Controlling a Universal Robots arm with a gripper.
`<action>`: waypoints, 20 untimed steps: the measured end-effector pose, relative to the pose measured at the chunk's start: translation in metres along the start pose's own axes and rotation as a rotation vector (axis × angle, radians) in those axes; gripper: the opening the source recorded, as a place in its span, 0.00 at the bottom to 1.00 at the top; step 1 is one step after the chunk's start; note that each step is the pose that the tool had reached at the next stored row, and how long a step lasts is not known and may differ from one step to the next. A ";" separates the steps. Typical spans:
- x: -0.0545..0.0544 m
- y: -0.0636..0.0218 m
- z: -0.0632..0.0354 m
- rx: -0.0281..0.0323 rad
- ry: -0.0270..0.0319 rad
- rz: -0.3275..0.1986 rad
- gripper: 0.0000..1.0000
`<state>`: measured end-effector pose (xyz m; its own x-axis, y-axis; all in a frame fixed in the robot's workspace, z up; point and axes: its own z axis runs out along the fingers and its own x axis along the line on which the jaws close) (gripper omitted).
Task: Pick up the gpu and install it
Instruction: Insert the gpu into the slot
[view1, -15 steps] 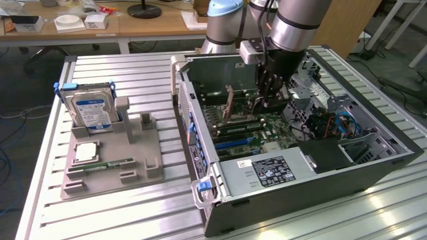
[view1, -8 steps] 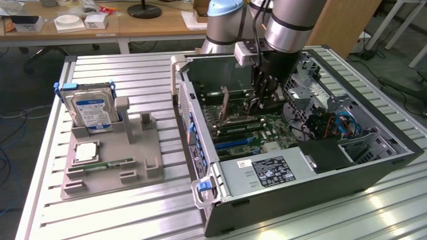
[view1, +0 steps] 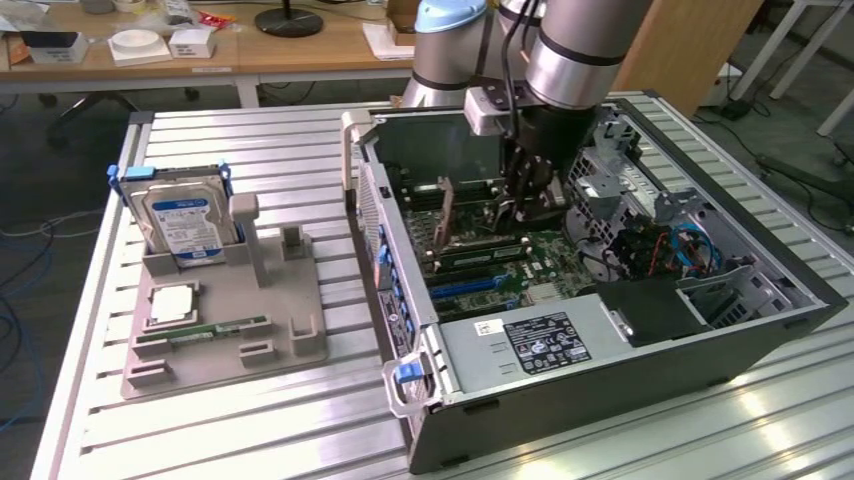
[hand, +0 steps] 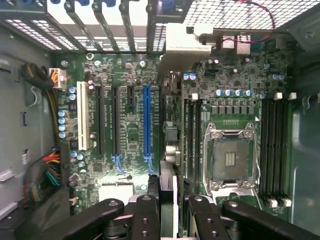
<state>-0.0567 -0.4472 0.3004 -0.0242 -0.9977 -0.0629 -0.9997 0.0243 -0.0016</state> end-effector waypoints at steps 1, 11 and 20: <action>0.002 0.0000 0.0000 0.0000 -0.0001 0.000 0.27; 0.010 0.0095 0.0016 0.0003 -0.0001 0.003 0.27; 0.015 0.0120 0.0038 0.0005 -0.0002 0.006 0.27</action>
<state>-0.0691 -0.4620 0.2956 -0.0300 -0.9976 -0.0631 -0.9995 0.0302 -0.0017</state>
